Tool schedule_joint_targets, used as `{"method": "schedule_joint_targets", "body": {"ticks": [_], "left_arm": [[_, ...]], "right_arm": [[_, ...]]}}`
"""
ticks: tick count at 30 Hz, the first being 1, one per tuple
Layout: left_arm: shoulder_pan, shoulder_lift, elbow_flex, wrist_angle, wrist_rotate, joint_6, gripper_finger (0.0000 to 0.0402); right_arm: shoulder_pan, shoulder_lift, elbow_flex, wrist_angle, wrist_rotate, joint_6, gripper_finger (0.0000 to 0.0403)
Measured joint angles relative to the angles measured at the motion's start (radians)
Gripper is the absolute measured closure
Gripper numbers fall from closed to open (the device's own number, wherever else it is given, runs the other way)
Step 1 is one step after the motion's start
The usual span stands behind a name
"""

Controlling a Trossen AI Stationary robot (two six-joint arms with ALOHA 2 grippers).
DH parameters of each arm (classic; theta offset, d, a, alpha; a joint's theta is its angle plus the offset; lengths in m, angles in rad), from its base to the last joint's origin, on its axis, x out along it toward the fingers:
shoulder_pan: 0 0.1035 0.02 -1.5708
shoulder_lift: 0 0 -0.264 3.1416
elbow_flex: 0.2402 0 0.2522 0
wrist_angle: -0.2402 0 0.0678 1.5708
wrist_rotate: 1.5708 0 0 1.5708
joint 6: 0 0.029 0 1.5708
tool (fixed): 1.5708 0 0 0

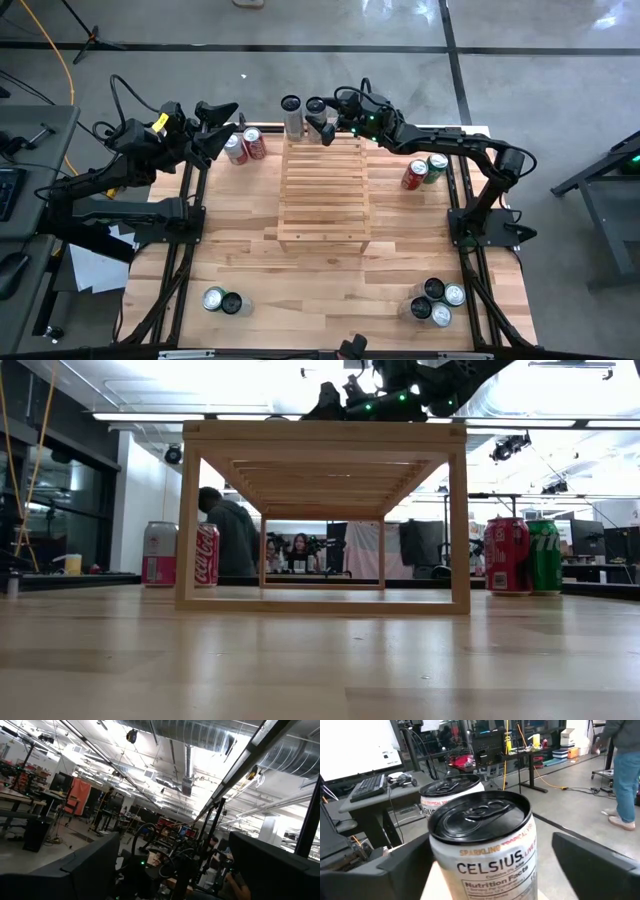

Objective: Place canned beverage on shelf
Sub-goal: Put the white yellow soda on the shelf aligned with the other white yellow soda can, then put the left white pink soda can on the shelf

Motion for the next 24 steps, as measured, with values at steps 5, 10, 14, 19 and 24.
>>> {"method": "schedule_joint_targets", "body": {"ticks": [5,10,14,19,24], "left_arm": [[0.0,0.0,0.0,0.0,0.0,0.0,0.0037],[0.0,0.0,0.0,0.0,0.0,0.001,0.0037],[0.0,0.0,0.0,0.0,0.007,0.001,0.0037],[0.0,0.0,0.0,0.0,0.008,0.015,0.0037],[0.0,0.0,0.0,0.0,0.008,0.016,0.0037]], "right_arm": [[0.0,0.0,0.0,0.001,0.0,-0.004,0.0016],[0.0,-0.007,-0.001,-0.007,0.0,-0.001,0.0012],[0.0,-0.045,-0.001,-0.043,-0.008,-0.027,0.0011],[0.0,-0.119,-0.001,-0.157,-0.037,-0.069,0.0011],[0.0,-0.212,-0.001,-0.317,-0.057,-0.079,0.0011]]}}
